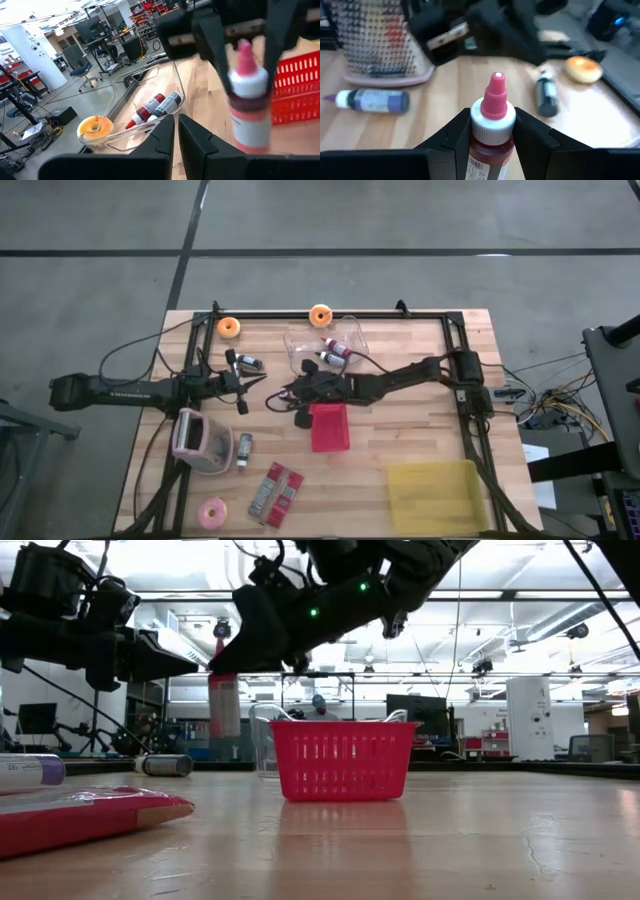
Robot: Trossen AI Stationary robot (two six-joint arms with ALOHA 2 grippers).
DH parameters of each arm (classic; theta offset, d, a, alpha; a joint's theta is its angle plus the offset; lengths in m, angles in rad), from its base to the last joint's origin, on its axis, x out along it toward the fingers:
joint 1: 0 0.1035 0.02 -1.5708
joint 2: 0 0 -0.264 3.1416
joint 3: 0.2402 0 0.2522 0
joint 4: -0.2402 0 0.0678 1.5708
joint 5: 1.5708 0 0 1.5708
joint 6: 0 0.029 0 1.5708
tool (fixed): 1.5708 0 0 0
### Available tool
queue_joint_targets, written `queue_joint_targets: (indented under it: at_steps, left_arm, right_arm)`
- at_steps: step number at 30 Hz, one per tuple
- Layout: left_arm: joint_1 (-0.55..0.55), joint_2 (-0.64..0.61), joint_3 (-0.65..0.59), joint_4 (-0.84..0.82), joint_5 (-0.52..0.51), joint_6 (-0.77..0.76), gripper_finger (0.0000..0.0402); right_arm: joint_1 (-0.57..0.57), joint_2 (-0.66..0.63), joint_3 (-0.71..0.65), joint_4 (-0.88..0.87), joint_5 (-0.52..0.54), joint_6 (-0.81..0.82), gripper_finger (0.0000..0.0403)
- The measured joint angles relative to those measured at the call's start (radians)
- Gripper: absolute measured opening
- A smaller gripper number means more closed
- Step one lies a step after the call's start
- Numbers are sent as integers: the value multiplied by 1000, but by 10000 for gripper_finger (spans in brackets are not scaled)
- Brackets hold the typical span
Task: Pick & Place Food Item
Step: Put the pink food coloring bottle into the transparent bin
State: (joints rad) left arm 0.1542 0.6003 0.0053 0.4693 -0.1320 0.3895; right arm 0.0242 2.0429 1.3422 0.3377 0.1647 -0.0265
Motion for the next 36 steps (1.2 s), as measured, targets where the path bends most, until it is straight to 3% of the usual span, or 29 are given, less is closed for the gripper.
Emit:
queue_joint_targets:
  at_steps: [7, 17, 20, 26, 36]
  left_arm:
    - [0, 1, 0, 0, 0, 0, 28]
    - [0, 1, 0, 0, 0, 0, 28]
    - [0, 1, 0, 0, 0, 0, 28]
    - [0, 1, 0, 1, 0, 0, 28]
    - [0, 1, 0, 0, 0, 0, 28]
  right_arm:
    - [1, -55, -6, -3, 29, -50, 122]
    - [-9, -149, -25, -36, 302, -103, 117]
    - [-33, -151, -26, -35, 337, -105, 121]
    - [-138, -143, -34, -37, 328, -65, 123]
    - [-297, -114, -37, -6, 101, 75, 128]
